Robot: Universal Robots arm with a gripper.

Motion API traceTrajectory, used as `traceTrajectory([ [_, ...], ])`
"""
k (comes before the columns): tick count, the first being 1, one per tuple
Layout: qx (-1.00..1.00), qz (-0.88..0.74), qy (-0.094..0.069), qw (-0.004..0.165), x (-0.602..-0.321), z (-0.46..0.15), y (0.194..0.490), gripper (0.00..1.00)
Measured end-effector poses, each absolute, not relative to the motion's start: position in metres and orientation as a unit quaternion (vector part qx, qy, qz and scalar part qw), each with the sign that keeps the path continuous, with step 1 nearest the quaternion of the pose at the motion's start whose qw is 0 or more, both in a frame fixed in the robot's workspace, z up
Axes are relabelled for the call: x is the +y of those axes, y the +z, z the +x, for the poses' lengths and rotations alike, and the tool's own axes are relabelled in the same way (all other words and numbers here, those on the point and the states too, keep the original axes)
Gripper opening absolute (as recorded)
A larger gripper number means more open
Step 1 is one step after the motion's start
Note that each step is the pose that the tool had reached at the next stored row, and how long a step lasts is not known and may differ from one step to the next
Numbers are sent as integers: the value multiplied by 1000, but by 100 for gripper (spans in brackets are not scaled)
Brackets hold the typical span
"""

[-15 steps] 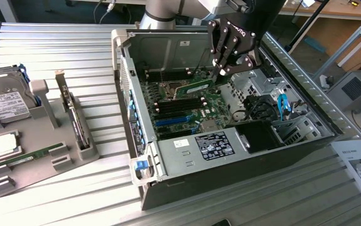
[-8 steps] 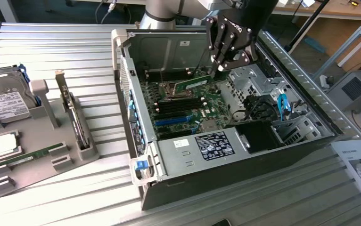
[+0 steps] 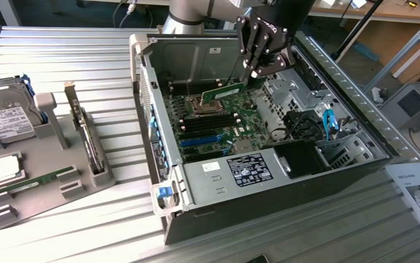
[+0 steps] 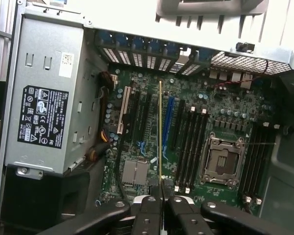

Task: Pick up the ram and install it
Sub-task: 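Pick up the ram and move it above insertion slot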

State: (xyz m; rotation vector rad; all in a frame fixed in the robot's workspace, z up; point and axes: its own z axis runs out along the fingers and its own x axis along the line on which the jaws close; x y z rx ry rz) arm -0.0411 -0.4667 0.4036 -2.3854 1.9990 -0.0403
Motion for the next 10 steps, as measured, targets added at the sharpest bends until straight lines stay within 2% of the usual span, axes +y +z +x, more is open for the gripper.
traceTrajectory([
  [10,643,-766,-14,15,-464,-41,403,12],
])
